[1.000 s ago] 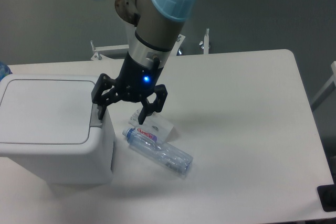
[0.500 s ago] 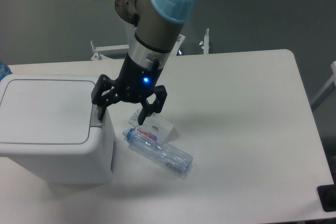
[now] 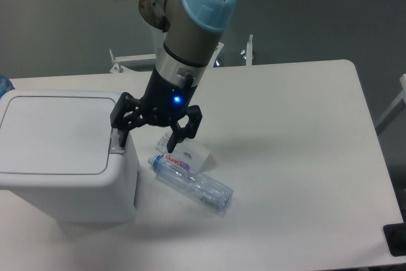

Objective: Open the trash can

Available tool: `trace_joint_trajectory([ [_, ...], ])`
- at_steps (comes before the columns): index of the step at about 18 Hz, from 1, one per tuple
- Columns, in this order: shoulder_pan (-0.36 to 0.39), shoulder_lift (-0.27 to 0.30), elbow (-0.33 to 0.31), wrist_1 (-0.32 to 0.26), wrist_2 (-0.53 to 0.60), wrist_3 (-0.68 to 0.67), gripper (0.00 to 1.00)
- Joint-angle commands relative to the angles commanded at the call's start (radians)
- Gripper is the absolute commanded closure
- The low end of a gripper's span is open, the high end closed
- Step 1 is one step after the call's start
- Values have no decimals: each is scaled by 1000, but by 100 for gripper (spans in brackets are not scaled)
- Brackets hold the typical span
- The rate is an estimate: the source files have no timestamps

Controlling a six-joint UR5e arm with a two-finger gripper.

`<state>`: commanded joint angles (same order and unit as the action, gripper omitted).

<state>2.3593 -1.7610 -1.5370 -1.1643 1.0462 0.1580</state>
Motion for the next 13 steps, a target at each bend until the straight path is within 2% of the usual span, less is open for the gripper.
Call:
trace_joint_trajectory([
  [7, 0, 3, 8, 6, 2, 2, 0],
  [9, 2, 12, 17, 47, 5, 2, 0],
  [13, 18, 21, 35, 175, 43, 3, 0],
])
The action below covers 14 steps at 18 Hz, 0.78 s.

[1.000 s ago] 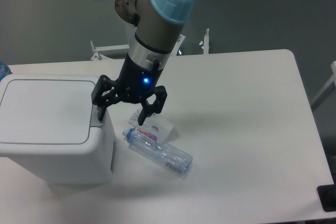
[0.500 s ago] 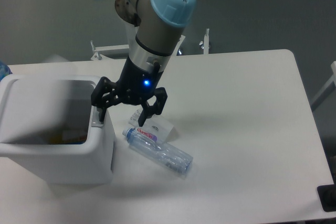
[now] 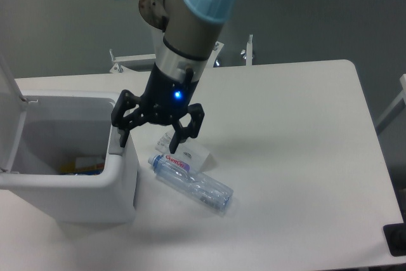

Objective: Open the trash can

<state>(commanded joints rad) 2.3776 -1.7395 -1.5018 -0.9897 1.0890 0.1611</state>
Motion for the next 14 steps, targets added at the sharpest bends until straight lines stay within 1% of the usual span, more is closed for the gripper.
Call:
trace_joint_trajectory([
  [2, 50, 3, 23, 8, 31, 2, 0],
  [4, 77, 3, 47, 9, 61, 9, 0],
  [8, 182, 2, 94, 14, 78, 83, 0],
  [11, 255, 5, 98, 8, 95, 190, 0],
  [14, 313, 17, 81, -1, 100, 386, 0],
])
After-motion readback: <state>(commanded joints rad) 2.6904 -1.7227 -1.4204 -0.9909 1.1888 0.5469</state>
